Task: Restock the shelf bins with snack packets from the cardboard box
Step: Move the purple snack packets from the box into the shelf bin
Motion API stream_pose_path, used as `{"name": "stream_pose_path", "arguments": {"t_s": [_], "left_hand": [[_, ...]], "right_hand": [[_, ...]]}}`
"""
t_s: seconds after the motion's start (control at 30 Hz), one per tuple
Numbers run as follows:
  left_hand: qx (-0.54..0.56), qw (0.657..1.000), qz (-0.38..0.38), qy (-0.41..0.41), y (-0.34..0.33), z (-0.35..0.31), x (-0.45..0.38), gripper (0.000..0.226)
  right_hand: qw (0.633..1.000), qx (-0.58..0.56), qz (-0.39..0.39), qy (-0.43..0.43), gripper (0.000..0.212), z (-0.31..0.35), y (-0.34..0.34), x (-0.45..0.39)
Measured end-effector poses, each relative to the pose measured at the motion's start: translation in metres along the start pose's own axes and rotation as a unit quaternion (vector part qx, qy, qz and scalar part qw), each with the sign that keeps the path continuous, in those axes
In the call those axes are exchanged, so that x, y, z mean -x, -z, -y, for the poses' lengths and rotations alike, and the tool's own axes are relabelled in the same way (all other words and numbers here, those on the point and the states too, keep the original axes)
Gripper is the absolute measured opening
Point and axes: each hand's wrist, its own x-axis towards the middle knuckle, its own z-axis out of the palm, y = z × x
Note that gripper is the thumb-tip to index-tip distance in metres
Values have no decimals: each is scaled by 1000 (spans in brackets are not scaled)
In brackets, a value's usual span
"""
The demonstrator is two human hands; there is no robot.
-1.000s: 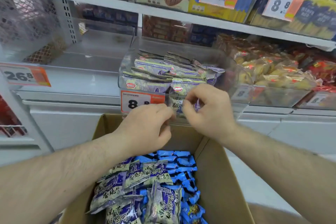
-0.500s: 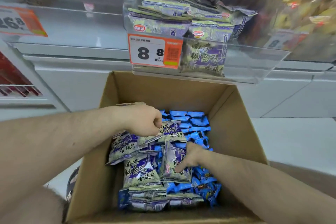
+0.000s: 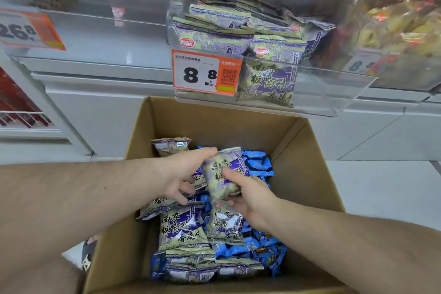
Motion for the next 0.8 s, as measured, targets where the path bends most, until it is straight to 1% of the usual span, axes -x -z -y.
{"name": "stream_pose_path", "arguments": {"t_s": [0.07, 0.1, 0.13, 0.17, 0.2, 0.23, 0.27, 0.3, 0.33, 0.4, 0.43, 0.47, 0.53, 0.57, 0.6, 0.67, 0.7, 0.73, 0.77, 0.8], "left_hand": [[86, 994, -34, -62, -4, -1, -4, 50], [111, 988, -60, -92, -1, -4, -4, 51], [120, 983, -88, -112, 6, -5, -8, 60], [112, 981, -106, -121, 13, -7, -9, 70], [96, 981, -117, -122, 20, -10, -8, 70], [82, 980, -129, -126, 26, -12, -5, 57], [71, 979, -138, -135, 31, -12, -2, 39], [62, 977, -142, -148, 38, -11, -3, 30], [53, 975, -143, -160, 41, -12, -3, 30], [28, 973, -139, -184, 43, -11, 4, 35], [16, 972, -145, -184, 44, -11, 4, 33], [6, 972, -147, -184, 45, -10, 4, 26], [-21, 971, -156, -182, 49, -6, 4, 8], [-35, 971, -154, -180, 50, -4, 4, 7], [-44, 972, -148, -177, 51, -2, 4, 11], [-49, 974, -137, -176, 52, 1, 2, 17], [-42, 975, -131, -173, 51, 3, 0, 19], [-28, 978, -117, -168, 50, 4, -1, 20], [0, 982, -104, -155, 48, 4, -2, 21], [36, 985, -95, -137, 47, 4, -2, 22]], "right_hand": [[997, -27, 70, 1, 39, 9, -20, 5], [995, -31, 92, -3, 38, 15, -26, 5], [996, -24, 88, -6, 42, 19, -27, -2], [998, -6, 60, -4, 48, 22, -24, -11], [999, 34, 3, 2, 52, 24, -17, -25], [995, 82, -56, 8, 53, 25, -8, -41], [982, 154, -113, 7, 52, 24, 0, -55], [962, 232, -145, 2, 50, 21, 7, -69], [941, 301, -157, -7, 48, 17, 11, -82], [912, 388, -132, -29, 56, 7, 9, -102], [905, 408, -113, -31, 54, 2, 6, -110], [898, 427, -102, -36, 50, 0, 1, -112], [880, 464, -102, -16, 37, -4, -7, -117], [872, 478, -104, -1, 31, -5, -7, -124], [870, 481, -111, 2, 28, -2, -7, -119], [876, 470, -114, 6, 33, 6, -1, -115], [879, 462, -117, 21, 35, 11, 5, -108], [885, 449, -121, 9, 44, 17, 12, -103], [891, 434, -129, 29, 23, 22, 19, -89], [902, 407, -143, 31, 50, 29, 26, -77]]}}
